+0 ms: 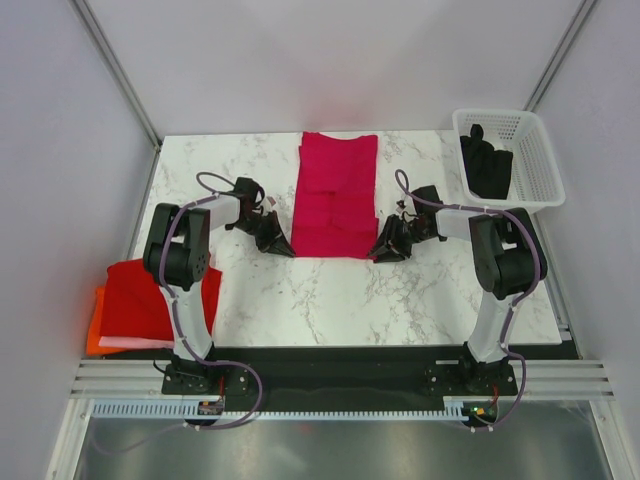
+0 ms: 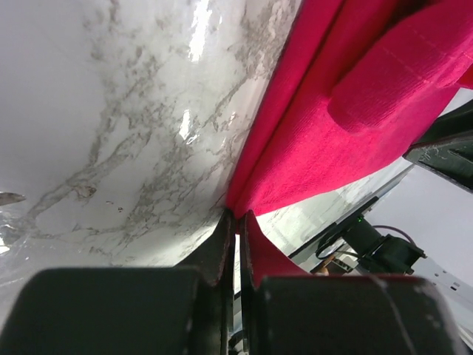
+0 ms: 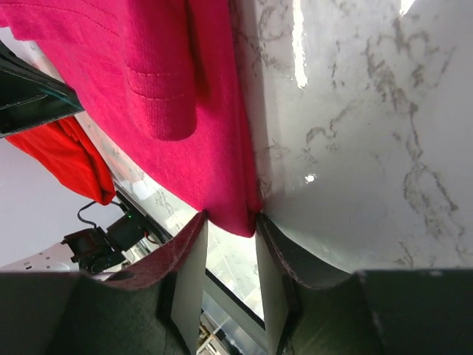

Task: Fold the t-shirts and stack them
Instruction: Fold the tshirt, then neatly place the folded tshirt to the corner

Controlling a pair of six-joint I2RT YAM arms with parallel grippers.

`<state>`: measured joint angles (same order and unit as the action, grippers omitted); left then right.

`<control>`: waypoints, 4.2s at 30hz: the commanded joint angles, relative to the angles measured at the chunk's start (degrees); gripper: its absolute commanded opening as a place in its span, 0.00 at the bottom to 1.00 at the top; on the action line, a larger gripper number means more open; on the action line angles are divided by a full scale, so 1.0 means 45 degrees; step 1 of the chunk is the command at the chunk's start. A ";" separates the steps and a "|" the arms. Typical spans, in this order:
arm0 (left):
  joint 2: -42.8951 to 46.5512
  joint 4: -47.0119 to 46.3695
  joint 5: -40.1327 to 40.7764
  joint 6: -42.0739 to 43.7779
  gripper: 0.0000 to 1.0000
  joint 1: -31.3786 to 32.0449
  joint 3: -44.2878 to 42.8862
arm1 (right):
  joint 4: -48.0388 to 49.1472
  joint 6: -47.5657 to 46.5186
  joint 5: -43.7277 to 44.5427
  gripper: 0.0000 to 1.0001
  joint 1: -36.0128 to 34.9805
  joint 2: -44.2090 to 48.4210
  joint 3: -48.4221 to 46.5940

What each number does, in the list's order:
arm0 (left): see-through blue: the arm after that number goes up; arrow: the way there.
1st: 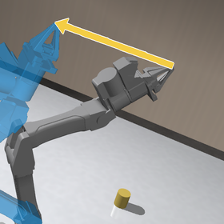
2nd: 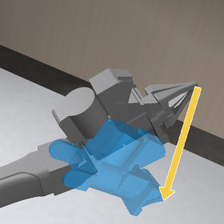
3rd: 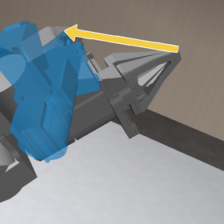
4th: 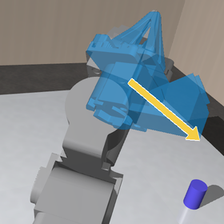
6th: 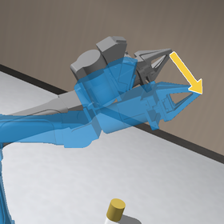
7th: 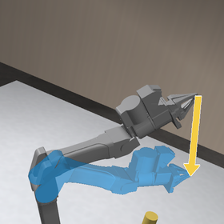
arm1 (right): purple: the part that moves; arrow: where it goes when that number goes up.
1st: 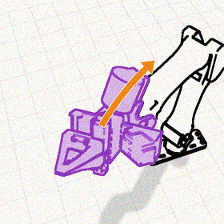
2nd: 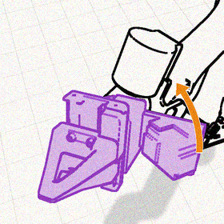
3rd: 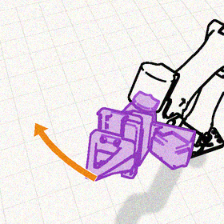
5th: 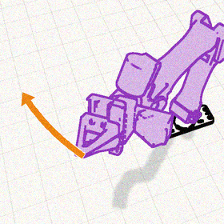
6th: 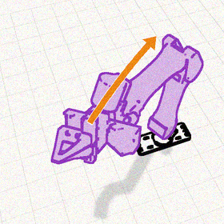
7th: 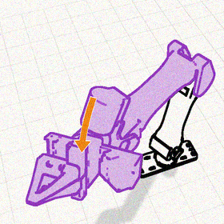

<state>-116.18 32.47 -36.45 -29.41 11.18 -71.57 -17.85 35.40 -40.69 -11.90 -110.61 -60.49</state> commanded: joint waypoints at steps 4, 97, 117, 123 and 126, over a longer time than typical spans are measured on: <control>0.0563 -0.0125 0.0248 -0.0379 0.02 0.0074 0.0572 | -0.0038 -0.0306 0.1405 0.30 -0.0012 -0.0362 -0.0191; -0.7305 -0.2566 -0.0299 0.1712 0.71 -0.1059 -1.2277 | 0.1036 -0.3901 0.0095 0.58 0.0673 -0.6768 -1.3003; -0.8928 -0.4324 -0.2115 -0.0242 0.53 -0.0434 -1.3080 | 0.0763 -0.3823 0.0604 0.60 0.0047 -0.7471 -1.3296; -0.8948 -0.4422 -0.2194 -0.0243 0.27 -0.0297 -1.3060 | 0.0763 -0.3823 0.0624 0.60 -0.0011 -0.7511 -1.3296; -0.8792 -0.4325 -0.2194 -0.0028 0.11 -0.0258 -1.2963 | 0.0743 -0.3940 0.0449 0.60 0.0027 -0.7316 -1.3199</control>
<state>-155.15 12.16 -45.52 -29.76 9.13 -129.43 -15.09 18.28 -37.85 -11.77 -144.09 -118.34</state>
